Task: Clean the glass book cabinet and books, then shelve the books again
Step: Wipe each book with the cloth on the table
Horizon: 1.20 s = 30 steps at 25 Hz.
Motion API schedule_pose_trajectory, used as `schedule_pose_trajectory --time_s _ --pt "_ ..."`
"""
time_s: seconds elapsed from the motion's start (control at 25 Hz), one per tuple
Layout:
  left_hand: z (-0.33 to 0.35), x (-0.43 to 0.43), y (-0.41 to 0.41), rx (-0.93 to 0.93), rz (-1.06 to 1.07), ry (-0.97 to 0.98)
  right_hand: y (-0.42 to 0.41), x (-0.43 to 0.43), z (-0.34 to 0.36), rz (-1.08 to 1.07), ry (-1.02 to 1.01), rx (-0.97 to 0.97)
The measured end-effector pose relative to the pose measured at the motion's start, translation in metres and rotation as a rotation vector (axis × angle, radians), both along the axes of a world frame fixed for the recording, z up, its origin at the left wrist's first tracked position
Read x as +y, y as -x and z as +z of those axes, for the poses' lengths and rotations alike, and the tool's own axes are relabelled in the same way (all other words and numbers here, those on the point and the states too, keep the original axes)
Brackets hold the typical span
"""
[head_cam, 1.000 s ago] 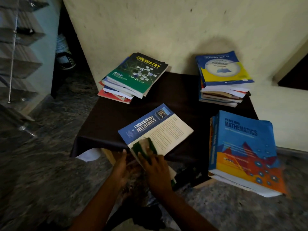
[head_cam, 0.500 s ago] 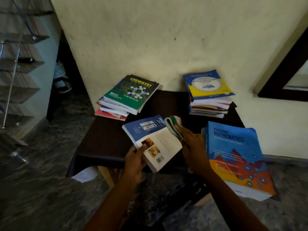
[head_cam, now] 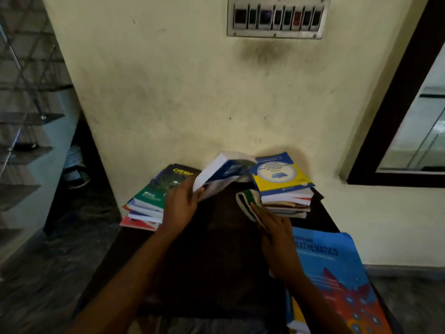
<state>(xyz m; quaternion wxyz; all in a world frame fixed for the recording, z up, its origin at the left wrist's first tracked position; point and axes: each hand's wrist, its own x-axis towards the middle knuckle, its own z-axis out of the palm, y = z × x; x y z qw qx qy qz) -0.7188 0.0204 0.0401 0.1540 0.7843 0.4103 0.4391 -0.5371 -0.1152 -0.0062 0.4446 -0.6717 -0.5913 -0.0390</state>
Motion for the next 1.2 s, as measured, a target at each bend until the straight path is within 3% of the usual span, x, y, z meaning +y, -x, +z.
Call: schedule_pose_trajectory --time_s 0.12,0.24,0.32,0.4,0.68,0.88,1.0,1.12,1.2 --pt "-0.006 0.053 0.019 0.302 -0.029 -0.292 0.005 0.027 -0.008 0.02 0.062 -0.039" --pt "-0.04 0.094 0.055 0.604 -0.075 -0.435 0.015 0.049 -0.013 0.024 0.155 -0.019" --pt "-0.064 0.103 0.077 0.81 -0.125 -0.414 0.022 0.062 -0.019 0.022 0.191 0.006" --pt "-0.08 0.107 0.088 0.941 -0.135 -0.239 0.028 0.073 -0.023 0.025 0.221 0.008" --pt "-0.083 0.157 0.104 0.892 -0.023 -0.232 0.045 0.117 -0.028 0.03 0.254 -0.002" --pt "-0.079 0.154 0.103 1.024 0.033 -0.068 0.051 0.128 -0.027 0.007 0.333 0.031" --pt "-0.065 0.137 0.092 0.942 -0.106 0.206 0.047 0.128 -0.025 -0.002 0.325 0.043" --pt "-0.056 0.102 0.053 0.391 -0.199 0.32 0.034 0.117 -0.021 -0.009 0.268 0.095" --pt "-0.051 0.082 0.005 0.046 -0.252 0.503 0.015 0.099 -0.018 -0.046 0.19 0.102"
